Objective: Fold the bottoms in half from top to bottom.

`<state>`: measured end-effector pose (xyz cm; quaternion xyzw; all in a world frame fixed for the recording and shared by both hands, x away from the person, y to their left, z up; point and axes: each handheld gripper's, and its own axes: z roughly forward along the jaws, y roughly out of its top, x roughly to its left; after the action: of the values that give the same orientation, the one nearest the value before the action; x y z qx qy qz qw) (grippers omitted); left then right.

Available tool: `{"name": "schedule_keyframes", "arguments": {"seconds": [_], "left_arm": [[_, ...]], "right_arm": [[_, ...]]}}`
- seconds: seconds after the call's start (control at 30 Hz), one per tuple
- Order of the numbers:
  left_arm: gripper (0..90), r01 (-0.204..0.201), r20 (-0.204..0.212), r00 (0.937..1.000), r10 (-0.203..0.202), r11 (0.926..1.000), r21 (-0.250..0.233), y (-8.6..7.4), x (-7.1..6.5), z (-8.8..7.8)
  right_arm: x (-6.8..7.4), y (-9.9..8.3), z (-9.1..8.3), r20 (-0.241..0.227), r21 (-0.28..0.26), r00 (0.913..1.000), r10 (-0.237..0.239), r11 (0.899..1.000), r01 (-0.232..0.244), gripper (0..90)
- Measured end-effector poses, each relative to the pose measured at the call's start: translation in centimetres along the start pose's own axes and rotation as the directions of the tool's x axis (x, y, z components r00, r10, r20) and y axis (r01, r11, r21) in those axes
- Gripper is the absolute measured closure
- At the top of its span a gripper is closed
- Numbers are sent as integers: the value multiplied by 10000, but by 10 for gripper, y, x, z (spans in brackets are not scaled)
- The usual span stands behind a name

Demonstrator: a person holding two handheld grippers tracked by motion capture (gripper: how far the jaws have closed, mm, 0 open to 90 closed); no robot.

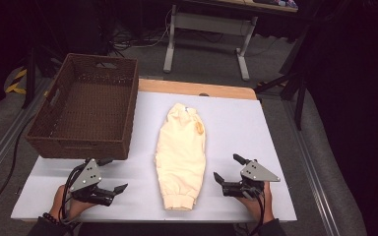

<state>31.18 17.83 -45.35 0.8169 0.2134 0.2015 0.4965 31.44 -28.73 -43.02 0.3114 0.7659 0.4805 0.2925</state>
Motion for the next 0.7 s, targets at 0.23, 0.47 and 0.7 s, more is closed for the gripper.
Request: {"name": "schedule_keyframes", "arguments": {"seconds": [0.23, 0.47, 0.7], "left_arm": [[82, -93, 82, 9999, 93, 10000, 21, 3, -1, 5], [94, 165, 346, 9993, -154, 9993, -324, 10, -3, 7], [98, -186, 479, 9987, 196, 9996, -214, 16, -9, 16]], "right_arm": [[1, -3, -3, -2, 98, 10000, -54, 9999, 54, 77], [1, -1, 0, -43, 49, 10000, -45, 10000, 45, 85], [3, 0, 3, -141, 67, 9999, -29, 10000, 30, 83]]}}
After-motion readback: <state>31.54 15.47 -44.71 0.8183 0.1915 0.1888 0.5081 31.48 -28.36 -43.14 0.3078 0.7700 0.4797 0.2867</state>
